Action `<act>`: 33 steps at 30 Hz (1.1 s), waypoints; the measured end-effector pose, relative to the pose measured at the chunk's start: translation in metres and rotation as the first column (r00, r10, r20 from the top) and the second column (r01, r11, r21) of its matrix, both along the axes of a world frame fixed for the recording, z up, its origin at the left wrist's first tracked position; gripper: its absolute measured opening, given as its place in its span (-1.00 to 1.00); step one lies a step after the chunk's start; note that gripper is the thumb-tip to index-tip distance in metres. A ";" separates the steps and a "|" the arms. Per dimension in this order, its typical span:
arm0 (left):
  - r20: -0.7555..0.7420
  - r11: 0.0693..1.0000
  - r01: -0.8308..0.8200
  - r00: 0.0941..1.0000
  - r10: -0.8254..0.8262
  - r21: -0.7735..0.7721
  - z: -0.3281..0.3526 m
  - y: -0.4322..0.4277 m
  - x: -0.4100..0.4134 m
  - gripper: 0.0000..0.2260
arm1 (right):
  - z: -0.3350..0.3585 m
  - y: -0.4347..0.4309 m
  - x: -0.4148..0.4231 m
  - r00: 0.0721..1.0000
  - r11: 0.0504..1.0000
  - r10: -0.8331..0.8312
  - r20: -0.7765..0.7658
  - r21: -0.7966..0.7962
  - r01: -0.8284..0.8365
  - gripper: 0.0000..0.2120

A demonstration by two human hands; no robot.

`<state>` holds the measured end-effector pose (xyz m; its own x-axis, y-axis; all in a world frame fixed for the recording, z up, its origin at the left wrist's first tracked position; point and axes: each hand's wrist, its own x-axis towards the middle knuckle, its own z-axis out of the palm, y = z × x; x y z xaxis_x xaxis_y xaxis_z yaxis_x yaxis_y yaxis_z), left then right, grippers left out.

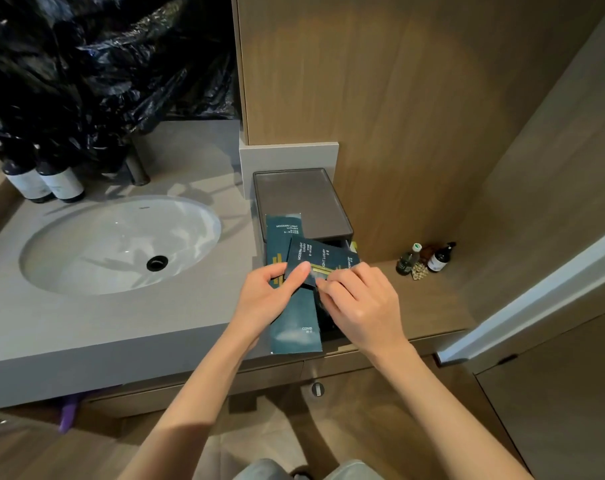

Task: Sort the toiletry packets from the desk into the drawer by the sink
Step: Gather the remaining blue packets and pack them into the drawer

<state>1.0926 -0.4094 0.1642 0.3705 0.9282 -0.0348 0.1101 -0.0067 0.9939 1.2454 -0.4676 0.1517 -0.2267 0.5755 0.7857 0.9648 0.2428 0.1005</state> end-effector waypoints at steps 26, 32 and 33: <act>-0.251 0.874 0.234 0.898 -0.363 -0.425 -0.031 0.005 -0.001 -0.86 | -0.033 -0.014 0.066 -0.112 0.849 -0.498 -0.860 -0.458 -0.263 -0.80; -0.285 0.931 0.128 0.930 -0.232 -0.341 -0.044 0.017 0.040 -0.73 | -0.052 -0.011 0.066 -0.353 0.860 -0.506 -0.787 -0.433 -0.270 -0.88; -0.300 0.939 0.112 0.929 -0.215 -0.325 -0.047 0.021 0.046 -0.72 | -0.051 -0.009 0.066 -0.399 0.868 -0.494 -0.773 -0.414 -0.275 -0.89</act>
